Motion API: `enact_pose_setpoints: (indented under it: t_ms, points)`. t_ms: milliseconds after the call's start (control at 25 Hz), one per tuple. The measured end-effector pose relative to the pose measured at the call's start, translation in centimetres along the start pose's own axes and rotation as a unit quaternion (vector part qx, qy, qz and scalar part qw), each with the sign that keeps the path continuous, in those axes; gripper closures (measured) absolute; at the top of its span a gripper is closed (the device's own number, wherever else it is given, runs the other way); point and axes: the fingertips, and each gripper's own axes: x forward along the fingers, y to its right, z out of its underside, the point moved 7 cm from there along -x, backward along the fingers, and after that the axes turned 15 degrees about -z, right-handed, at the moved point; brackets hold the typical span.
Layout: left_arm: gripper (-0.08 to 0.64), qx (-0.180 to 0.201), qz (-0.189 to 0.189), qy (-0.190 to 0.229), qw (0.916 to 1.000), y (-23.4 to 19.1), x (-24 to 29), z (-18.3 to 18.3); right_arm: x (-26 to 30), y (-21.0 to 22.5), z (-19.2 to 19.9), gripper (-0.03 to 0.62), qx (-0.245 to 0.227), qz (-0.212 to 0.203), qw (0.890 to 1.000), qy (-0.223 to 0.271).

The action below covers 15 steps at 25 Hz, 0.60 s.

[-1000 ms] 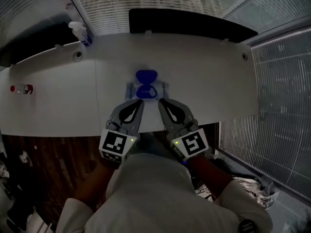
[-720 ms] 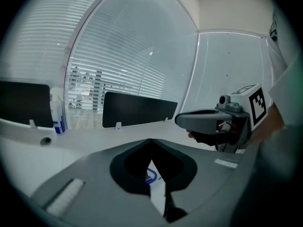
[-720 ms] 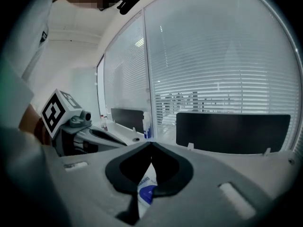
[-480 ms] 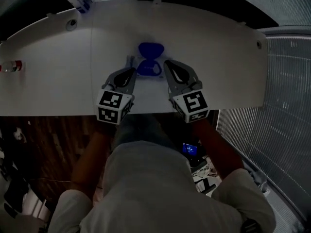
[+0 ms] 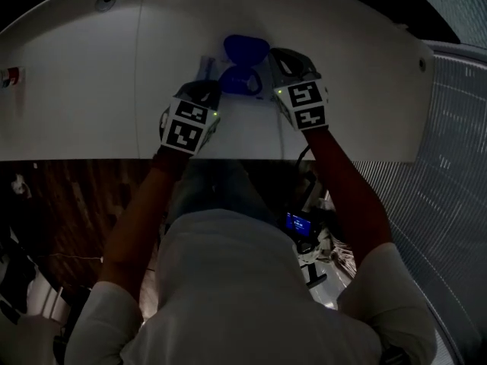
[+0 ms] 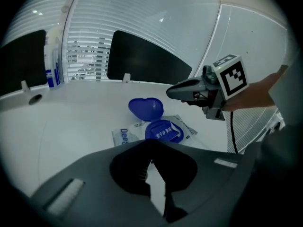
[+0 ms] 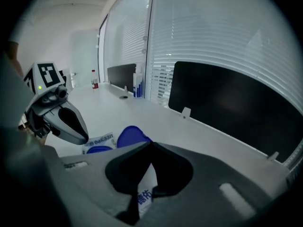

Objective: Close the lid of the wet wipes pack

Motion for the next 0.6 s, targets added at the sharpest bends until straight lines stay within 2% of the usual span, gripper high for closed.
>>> enact_pose_setpoints:
  t_ms: [400, 600]
  points:
    - [0.557, 0.000, 0.001, -0.022, 0.9998, 0.5, 2.0, 2.2, 2.9, 5.1, 2.2, 0.592, -0.018, 0.004, 0.999, -0.046]
    - [0.557, -0.004, 0.005, -0.021, 0.9997, 0.3, 2.4, 2.4, 4.7, 5.5, 2.2, 0.592, -0.037, -0.049, 0.997, -0.045]
